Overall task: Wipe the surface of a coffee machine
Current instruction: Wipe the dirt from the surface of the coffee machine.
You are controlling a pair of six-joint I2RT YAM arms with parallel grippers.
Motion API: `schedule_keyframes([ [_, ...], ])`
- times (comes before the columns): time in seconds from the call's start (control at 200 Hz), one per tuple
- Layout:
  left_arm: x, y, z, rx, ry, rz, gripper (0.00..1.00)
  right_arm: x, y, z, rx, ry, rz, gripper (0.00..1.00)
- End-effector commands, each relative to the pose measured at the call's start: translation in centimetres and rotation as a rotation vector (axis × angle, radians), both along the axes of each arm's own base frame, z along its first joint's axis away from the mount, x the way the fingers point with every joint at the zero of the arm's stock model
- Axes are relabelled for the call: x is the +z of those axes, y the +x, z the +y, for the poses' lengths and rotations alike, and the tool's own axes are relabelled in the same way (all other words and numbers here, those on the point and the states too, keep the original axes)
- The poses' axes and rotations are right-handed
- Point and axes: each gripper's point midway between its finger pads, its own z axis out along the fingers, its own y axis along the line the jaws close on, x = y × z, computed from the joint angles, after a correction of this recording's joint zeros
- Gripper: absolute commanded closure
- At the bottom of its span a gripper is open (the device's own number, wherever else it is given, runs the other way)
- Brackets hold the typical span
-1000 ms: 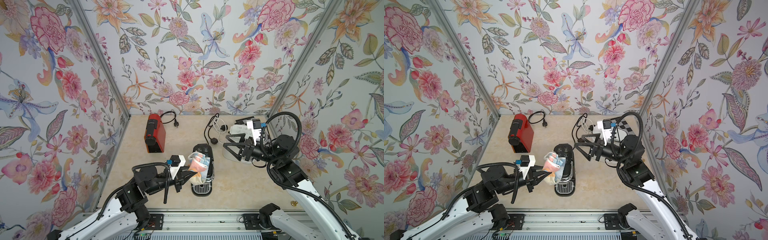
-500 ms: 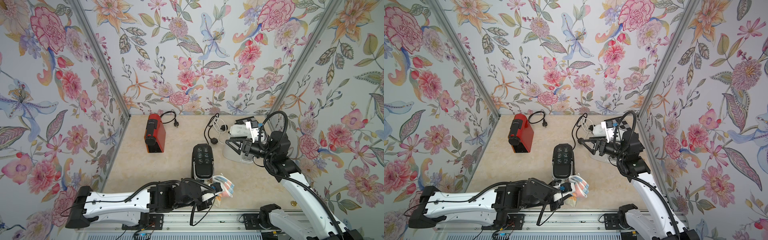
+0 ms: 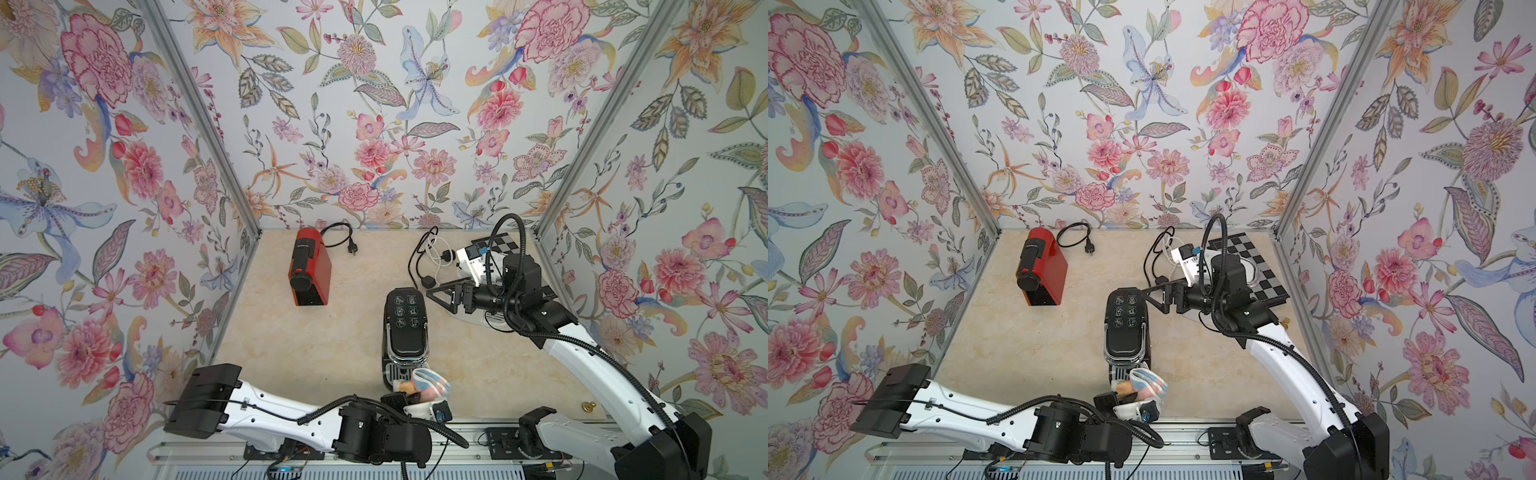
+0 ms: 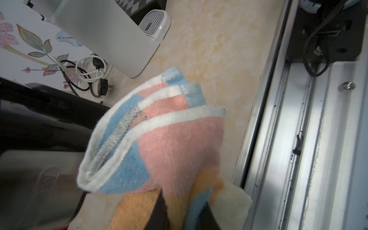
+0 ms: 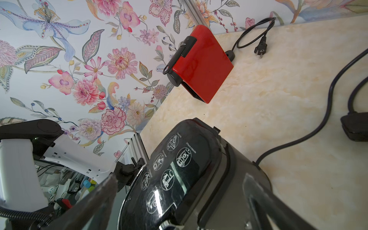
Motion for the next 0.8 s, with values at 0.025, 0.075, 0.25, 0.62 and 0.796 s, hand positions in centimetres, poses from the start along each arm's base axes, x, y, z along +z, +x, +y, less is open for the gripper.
schedule_keyframes([
  [0.025,-0.3,2.6,1.9,0.198,0.012,-0.242,1.00,0.3,0.5,0.5,0.007,-0.033,-0.037,0.00],
  [0.075,-0.3,3.1,2.2,0.239,0.015,-0.310,1.00,0.1,0.4,0.9,0.017,-0.048,-0.036,0.00],
  [0.25,-0.2,3.9,1.9,0.297,0.050,-0.504,1.00,-1.5,0.1,1.9,0.024,-0.105,-0.032,0.00],
  [0.62,-3.5,5.8,1.2,0.319,0.283,-0.572,1.00,-3.5,0.4,2.9,0.047,-0.152,-0.022,0.00],
  [0.796,-4.7,7.4,1.4,0.365,0.379,-0.574,1.00,-4.7,0.3,3.5,0.070,-0.179,-0.009,0.00],
])
